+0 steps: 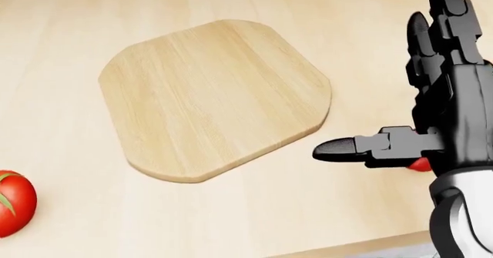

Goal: Place the avocado, onion, tomato and bell pepper on the cutting board.

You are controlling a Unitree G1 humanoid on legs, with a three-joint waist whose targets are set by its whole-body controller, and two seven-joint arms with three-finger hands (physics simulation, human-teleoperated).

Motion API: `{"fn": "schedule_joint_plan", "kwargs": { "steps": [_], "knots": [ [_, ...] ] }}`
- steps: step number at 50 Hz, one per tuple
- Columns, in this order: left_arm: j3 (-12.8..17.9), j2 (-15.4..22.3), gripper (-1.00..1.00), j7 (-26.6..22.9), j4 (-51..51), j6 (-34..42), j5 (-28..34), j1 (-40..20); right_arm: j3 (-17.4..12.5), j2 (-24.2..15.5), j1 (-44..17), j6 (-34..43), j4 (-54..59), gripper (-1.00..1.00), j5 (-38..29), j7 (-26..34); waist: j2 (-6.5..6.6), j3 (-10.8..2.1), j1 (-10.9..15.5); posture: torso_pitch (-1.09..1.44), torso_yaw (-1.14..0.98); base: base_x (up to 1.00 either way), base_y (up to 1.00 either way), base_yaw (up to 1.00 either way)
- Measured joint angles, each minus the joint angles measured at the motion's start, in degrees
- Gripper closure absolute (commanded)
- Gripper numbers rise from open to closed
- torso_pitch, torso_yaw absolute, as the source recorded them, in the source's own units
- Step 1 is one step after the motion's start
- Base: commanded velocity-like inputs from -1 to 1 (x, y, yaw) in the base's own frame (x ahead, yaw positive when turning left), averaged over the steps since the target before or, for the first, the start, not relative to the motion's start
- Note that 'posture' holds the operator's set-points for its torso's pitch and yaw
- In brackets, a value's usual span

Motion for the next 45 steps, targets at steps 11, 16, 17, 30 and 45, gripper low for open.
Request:
{"fn": "schedule_joint_plan", "kwargs": {
  "steps": [11, 16, 17, 30, 45],
  "knots": [
    [-0.01, 1.13, -1.0, 2.37, 6.8, -4.33, -0.08, 0.11, 0.18, 0.09, 0.24, 0.14, 0.07, -1.0, -0.18, 0.15, -0.01, -0.03, 0.11, 0.0, 0.0, 0.0, 0.0, 0.0],
    [-0.21, 1.75, -1.0, 2.57, 9.74, -6.38, 0.04, -0.42, 0.32, 0.22, 0.32, -0.24, 0.46, -1.0, -0.36, 0.14, 0.12, -0.14, 0.08, 0.0, 0.0, 0.0, 0.0, 0.0],
    [-0.33, 1.83, -1.0, 2.63, 10.57, -6.88, 0.08, -0.56, 0.33, 0.24, 0.4, -0.3, 0.48, -1.0, -0.39, 0.14, 0.16, -0.16, 0.1, 0.0, 0.0, 0.0, 0.0, 0.0],
    [-1.12, 2.84, -0.82, 1.9, 14.98, -9.96, -0.24, -1.3, -0.29, 0.32, 1.59, -0.88, 0.09, -1.0, -0.2, 0.32, 0.34, -0.12, -0.07, 0.0, 0.0, 0.0, 0.0, 0.0],
    [-2.37, 2.61, 0.04, 2.15, 17.19, -10.78, 0.25, -2.76, -0.38, -0.24, 0.35, 0.43, -0.69, -1.0, 0.15, 0.38, 0.42, -0.1, -0.16, 0.0, 0.0, 0.0, 0.0, 0.0]
  ]
}}
